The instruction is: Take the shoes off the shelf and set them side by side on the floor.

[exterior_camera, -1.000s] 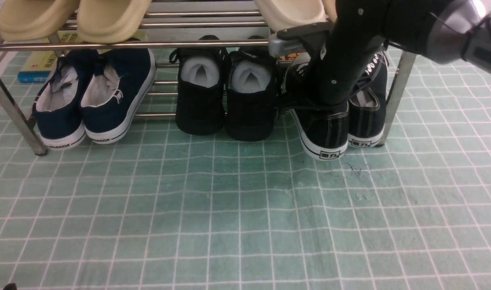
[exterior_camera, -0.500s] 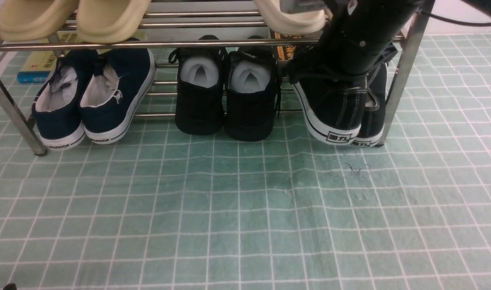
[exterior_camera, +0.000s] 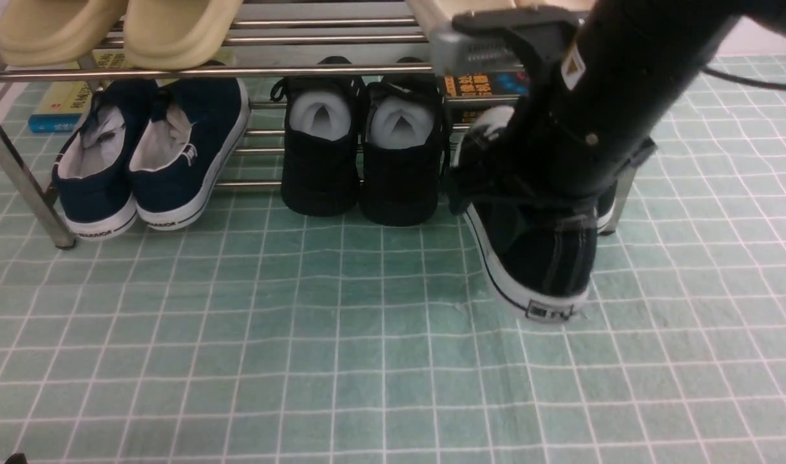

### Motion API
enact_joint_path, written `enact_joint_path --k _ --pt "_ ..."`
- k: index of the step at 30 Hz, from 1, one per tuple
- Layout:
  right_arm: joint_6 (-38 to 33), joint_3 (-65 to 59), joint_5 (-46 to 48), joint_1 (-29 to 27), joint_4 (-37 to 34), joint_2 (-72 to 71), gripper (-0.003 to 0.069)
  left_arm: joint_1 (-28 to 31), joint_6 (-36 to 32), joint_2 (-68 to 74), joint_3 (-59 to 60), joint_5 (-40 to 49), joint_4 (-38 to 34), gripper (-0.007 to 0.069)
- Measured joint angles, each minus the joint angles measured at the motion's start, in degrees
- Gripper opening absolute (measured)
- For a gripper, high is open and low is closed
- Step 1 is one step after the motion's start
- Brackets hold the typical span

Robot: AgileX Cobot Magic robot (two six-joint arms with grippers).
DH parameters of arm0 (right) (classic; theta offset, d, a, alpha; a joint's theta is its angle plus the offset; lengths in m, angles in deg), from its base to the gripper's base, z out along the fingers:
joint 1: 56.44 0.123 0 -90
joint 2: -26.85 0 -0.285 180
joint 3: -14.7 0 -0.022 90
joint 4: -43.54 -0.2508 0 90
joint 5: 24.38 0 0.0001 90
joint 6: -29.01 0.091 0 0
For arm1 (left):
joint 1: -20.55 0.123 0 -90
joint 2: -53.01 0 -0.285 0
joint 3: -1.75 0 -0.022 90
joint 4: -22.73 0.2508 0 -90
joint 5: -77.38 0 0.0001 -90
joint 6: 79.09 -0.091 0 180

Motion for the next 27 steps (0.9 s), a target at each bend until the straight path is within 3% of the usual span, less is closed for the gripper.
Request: enact_joint_path --k 9,27 --pt "8.60 -15.29 -0.70 6.77 2.37 -5.01 0.0013 0.00 0.00 0.00 0.00 0.00 0.00 0.0242" --pt "10.13 -17.78 -15.03 7.14 6.98 2.63 0.0015 0.00 0.00 0.00 0.00 0.00 0.00 0.0242"
